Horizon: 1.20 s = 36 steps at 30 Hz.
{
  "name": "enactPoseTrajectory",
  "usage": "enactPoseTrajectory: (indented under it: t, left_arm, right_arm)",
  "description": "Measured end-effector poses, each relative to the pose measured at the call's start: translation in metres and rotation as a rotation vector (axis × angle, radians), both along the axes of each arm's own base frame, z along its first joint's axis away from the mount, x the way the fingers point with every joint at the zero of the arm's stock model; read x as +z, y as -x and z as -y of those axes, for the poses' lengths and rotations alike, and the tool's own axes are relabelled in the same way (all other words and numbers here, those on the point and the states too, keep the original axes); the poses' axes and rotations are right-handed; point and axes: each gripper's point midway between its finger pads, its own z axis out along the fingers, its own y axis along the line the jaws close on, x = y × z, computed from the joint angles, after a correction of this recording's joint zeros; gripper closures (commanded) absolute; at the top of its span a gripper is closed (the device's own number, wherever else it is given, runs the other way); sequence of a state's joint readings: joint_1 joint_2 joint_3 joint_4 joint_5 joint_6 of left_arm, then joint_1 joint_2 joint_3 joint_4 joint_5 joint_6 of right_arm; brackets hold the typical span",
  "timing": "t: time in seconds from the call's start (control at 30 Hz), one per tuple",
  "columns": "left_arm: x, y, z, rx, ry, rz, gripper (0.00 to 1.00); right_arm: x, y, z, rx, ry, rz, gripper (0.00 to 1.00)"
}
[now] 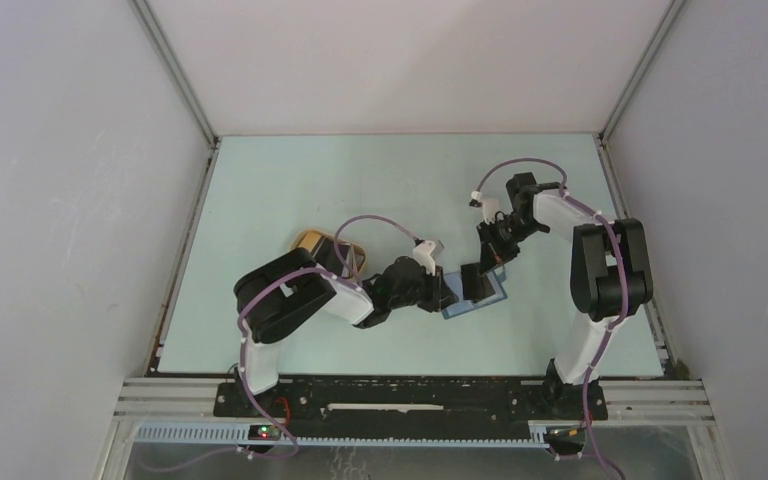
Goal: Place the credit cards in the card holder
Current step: Insert the credit card into the card holder.
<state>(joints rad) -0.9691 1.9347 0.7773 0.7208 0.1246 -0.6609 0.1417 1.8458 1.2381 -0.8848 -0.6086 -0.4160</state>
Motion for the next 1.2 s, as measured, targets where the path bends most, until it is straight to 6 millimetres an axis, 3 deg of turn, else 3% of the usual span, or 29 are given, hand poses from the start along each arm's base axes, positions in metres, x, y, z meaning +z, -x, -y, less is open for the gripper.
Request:
enactPoseTrajectory:
  t: [1.2]
  left_arm:
    - [0.001,-0.004,-0.017,0.087,-0.002,-0.007,0.84]
  right_arm:
    - [-0.015,0.002,-0.013,0.014,0.273,0.054,1.0]
